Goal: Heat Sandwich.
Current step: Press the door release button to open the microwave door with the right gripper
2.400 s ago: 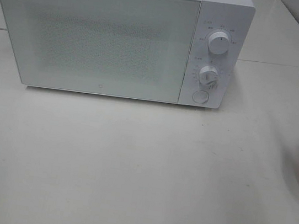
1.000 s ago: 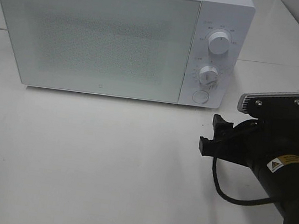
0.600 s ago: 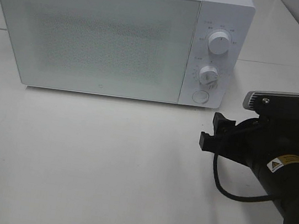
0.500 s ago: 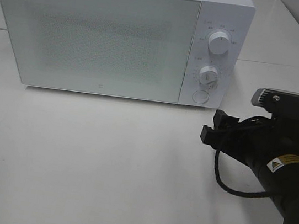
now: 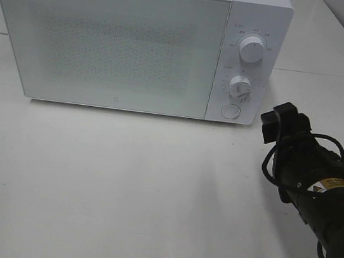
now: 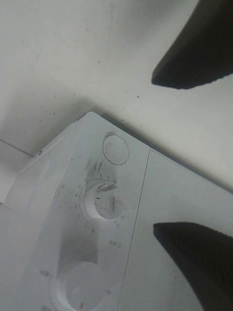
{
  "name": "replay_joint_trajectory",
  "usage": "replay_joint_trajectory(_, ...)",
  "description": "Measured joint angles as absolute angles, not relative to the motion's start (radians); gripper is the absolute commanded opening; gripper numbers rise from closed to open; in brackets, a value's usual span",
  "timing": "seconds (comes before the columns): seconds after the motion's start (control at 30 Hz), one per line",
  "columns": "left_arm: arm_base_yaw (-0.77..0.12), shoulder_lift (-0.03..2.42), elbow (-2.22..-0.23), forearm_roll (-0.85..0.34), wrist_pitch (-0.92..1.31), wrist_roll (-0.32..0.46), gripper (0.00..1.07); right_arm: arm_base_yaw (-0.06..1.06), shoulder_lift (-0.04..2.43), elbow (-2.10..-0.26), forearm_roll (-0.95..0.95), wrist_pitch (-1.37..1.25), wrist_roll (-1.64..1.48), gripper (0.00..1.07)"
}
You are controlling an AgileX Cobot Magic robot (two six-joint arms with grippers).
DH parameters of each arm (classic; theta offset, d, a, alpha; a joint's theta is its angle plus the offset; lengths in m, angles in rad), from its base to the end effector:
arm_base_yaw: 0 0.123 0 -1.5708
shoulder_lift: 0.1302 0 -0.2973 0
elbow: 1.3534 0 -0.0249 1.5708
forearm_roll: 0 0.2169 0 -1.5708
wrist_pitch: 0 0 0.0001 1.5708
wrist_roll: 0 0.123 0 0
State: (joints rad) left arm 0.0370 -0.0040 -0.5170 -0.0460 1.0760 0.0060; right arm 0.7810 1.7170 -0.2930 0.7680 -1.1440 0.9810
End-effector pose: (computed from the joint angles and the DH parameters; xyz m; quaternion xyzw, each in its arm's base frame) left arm -0.0213 -0.0058 0.2493 -0.0119 0.8514 -0.0117 0.5242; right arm 0.2293 0.1178 0.1728 0.4063 0.6785 0.3499 0.5021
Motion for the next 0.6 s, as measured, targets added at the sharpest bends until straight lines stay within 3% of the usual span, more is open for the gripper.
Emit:
replay_joint_trajectory(0.2,0.037,-0.004,-0.517,-0.046,1.076,0.006,0.98,0.781,1.717,-0.293,0.771,-1.144,1.238,0.74)
replay_joint_trajectory(0.4,0.037,-0.004,-0.517,-0.046,1.076,0.006,0.98,0.781,1.717,-0.293,0.771,-1.144,1.296,0.74)
replay_joint_trajectory(0.6,0.037,-0.004,-0.517,-0.046,1.076,0.006,0.98,0.781,1.717,-0.293,0.772,-1.144,1.296,0.65)
